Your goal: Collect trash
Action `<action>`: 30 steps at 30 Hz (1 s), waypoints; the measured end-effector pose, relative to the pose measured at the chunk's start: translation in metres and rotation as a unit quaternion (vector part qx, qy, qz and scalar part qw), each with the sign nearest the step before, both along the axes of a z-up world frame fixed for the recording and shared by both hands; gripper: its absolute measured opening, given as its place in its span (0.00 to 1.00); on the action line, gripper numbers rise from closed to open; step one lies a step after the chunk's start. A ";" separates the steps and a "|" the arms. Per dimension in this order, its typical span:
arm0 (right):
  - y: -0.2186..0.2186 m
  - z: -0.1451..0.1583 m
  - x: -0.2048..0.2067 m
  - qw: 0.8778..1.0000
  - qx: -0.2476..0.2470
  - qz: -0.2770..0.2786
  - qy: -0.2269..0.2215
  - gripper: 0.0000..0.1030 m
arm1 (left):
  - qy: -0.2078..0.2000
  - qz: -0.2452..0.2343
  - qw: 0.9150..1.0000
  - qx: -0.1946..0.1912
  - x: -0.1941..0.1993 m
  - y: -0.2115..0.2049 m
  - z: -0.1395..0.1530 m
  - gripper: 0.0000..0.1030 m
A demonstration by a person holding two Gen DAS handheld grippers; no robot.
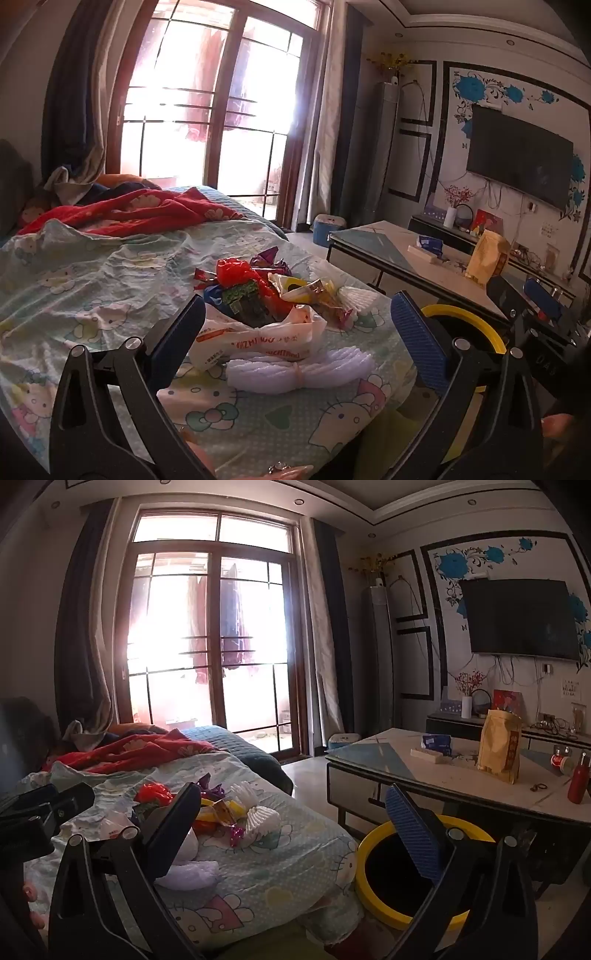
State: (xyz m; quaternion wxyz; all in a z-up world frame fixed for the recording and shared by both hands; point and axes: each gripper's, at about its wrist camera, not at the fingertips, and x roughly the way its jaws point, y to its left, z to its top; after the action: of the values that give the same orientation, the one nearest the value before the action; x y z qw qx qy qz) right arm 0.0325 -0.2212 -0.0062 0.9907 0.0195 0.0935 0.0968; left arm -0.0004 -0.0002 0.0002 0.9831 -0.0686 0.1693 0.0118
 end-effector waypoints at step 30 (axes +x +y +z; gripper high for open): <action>0.002 0.001 -0.001 1.000 -0.010 -0.002 -0.005 0.94 | -0.008 0.000 1.000 -0.006 -0.004 0.002 0.007 0.90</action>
State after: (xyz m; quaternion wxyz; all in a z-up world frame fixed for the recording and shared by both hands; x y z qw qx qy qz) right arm 0.0312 -0.2196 -0.0055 0.9915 0.0095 0.0890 0.0940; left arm -0.0040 0.0014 0.0074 0.9840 -0.0745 0.1617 0.0107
